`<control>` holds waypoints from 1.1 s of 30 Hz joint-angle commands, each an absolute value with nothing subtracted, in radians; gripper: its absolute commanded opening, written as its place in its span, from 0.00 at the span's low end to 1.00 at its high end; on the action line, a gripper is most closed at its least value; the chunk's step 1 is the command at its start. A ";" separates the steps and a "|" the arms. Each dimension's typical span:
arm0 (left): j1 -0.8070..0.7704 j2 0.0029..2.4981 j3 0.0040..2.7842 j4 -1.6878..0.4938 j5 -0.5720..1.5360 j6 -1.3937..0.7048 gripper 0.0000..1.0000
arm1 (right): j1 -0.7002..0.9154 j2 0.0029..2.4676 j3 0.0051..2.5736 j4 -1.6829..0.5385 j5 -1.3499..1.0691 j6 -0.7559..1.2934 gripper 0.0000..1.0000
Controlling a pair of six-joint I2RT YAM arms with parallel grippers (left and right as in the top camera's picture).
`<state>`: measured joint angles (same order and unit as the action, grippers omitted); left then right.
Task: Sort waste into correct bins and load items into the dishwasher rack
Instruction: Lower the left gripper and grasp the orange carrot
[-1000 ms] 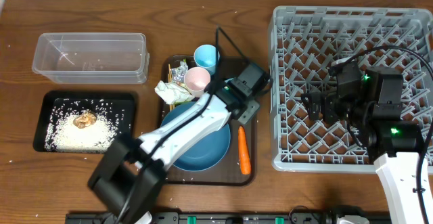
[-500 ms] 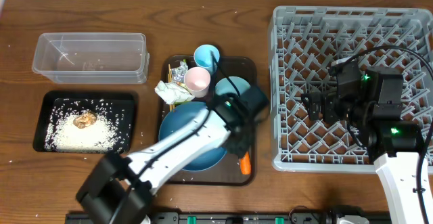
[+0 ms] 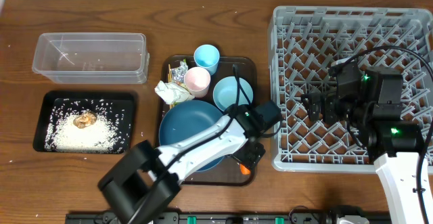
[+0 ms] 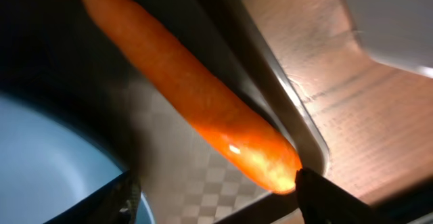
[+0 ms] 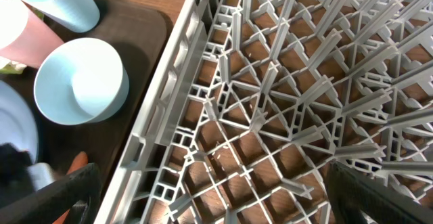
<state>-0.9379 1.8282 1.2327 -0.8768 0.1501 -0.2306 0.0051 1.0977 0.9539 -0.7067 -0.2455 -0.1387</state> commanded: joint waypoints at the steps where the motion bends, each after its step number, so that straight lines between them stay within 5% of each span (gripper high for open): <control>1: -0.938 1.883 1.231 -0.876 0.167 -0.233 0.75 | 0.018 1.100 0.968 -0.707 -0.243 -0.128 0.99; 24: -0.946 1.907 1.237 -0.857 0.224 -0.155 0.82 | 0.018 1.100 0.968 -0.707 -0.243 -0.128 0.99; 33: -0.946 1.912 1.237 -0.846 0.164 -0.239 0.77 | 0.019 1.100 0.968 -0.707 -0.243 -0.128 0.99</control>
<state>-0.9443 1.8984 1.2327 -0.8494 0.1883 -0.2161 0.0051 1.0981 0.9539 -0.7071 -0.2455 -0.1387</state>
